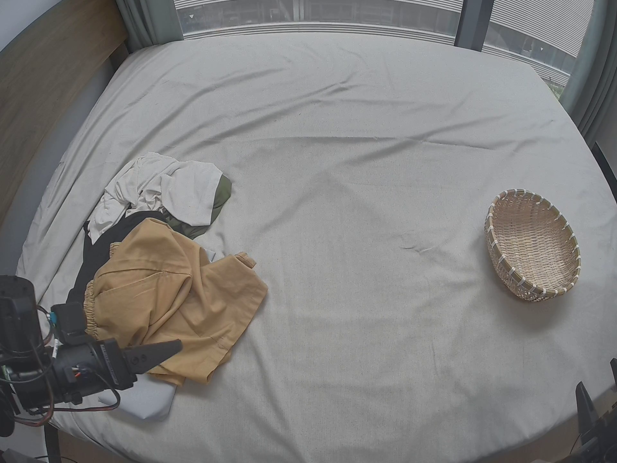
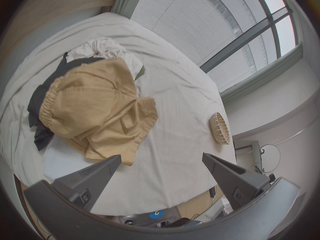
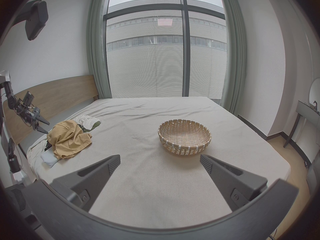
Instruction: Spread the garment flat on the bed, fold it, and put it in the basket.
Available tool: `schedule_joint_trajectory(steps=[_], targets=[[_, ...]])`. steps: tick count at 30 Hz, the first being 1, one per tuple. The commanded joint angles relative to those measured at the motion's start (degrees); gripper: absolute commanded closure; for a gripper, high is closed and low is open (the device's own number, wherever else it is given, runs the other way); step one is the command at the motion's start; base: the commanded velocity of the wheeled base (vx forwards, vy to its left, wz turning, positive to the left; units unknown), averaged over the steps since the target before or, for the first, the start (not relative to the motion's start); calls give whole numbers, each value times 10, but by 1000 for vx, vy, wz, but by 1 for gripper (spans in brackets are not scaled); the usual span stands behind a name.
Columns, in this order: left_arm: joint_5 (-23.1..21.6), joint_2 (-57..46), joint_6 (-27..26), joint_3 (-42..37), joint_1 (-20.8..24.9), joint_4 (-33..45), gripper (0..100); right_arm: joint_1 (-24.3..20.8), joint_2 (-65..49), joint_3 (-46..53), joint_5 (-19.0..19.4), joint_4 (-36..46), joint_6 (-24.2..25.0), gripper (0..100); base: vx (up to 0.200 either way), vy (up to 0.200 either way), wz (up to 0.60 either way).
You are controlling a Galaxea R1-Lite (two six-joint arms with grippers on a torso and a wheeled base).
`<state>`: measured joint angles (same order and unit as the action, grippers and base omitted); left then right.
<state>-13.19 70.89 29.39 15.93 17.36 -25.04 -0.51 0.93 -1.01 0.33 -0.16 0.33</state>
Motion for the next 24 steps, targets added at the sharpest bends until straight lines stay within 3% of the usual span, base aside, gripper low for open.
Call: schedule_joint_trajectory(steps=[1,5,13,14,24], targets=[[-4,109,3,-39,-2,-65,0,0,-7,10,0,0,0,0,0,0,0],[-3,160,4,-56,-7,-115,0,0,-7,10,0,0,0,0,0,0,0],[-6,216,10,-70,-13,-126,0,-1,-7,10,0,0,0,0,0,0,0],[-7,228,32,-70,-12,-141,0,0,-7,10,0,0,0,0,0,0,0],[-5,307,34,-70,-12,-214,0,0,-7,10,0,0,0,0,0,0,0]])
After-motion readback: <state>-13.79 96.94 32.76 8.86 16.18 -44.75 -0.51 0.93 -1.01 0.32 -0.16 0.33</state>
